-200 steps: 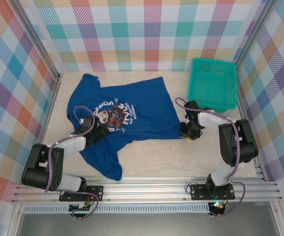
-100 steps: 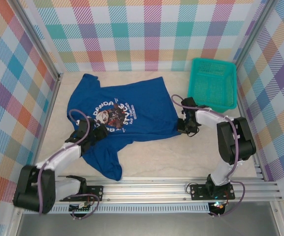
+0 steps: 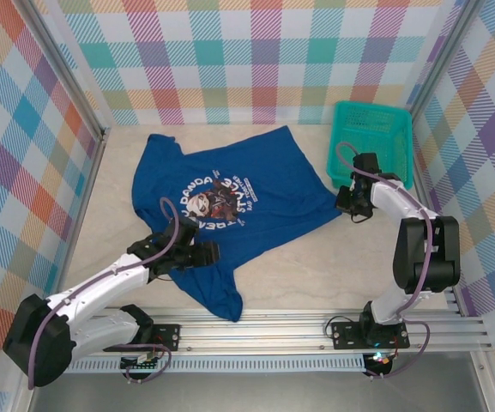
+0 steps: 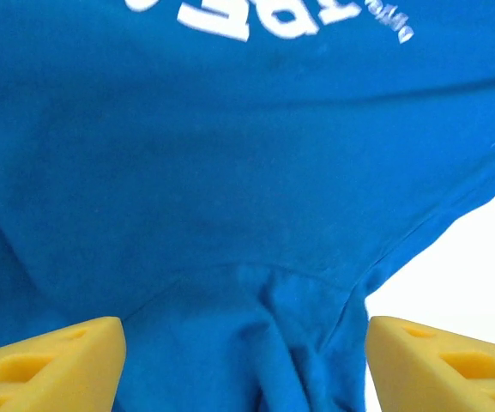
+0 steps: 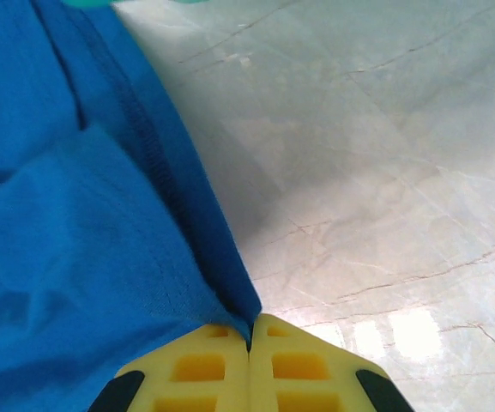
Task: Fold the inside-out t-shirt
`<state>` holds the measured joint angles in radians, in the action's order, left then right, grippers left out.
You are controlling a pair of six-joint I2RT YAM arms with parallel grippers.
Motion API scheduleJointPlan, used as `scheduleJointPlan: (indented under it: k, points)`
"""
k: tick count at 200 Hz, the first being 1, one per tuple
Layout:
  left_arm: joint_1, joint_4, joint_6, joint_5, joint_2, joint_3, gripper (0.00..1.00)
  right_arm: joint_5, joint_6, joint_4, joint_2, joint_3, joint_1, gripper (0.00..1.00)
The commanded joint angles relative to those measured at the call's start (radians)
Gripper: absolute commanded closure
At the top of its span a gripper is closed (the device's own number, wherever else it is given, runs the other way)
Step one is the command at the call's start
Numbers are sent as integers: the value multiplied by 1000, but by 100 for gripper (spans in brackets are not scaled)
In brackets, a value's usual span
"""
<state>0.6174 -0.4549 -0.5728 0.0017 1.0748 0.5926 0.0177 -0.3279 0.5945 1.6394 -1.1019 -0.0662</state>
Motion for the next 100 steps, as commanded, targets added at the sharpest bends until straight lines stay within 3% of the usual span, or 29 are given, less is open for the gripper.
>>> scheduleJointPlan:
  k: [1,59,100]
  points:
    - [8,-70,10,-64,56,35,28,-39,15,-4,19,-10,-6,100]
    - [5,100,53,-48,306,74,29,-58,30,-19,-27,38,-7,100]
    - [-79,313,76,-36,570,206,30,-80,26,-28,-30,45,-19,100]
